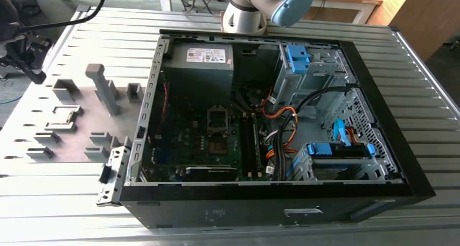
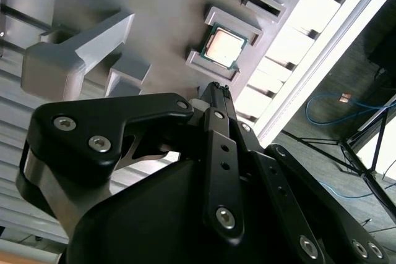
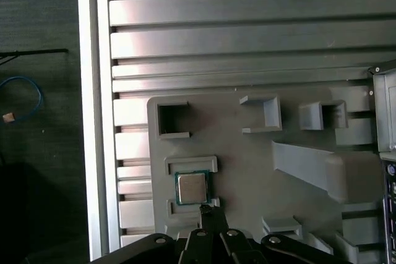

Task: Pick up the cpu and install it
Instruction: 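Pick up the cpu and move it towards the insertion slot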

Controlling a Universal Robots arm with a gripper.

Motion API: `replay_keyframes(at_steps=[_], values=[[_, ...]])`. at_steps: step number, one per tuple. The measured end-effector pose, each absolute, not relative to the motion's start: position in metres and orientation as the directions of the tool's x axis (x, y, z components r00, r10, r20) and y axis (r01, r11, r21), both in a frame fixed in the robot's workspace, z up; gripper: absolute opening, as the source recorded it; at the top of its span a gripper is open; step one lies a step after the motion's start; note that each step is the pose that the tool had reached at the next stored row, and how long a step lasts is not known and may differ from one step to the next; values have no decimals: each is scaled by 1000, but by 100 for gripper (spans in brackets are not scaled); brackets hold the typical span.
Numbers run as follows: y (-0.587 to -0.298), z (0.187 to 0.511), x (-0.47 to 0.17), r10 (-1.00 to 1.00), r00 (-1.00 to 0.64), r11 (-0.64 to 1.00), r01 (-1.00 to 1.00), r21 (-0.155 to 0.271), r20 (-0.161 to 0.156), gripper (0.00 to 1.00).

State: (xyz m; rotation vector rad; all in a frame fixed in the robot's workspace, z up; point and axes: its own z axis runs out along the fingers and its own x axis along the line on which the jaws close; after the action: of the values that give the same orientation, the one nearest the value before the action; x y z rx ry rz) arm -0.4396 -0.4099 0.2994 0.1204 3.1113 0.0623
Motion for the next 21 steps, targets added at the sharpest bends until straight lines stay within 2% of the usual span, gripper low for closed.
replay_keyframes(at_steps=[21], values=[[-410,282,-440,78,-997,996,77,41,-26,11]])
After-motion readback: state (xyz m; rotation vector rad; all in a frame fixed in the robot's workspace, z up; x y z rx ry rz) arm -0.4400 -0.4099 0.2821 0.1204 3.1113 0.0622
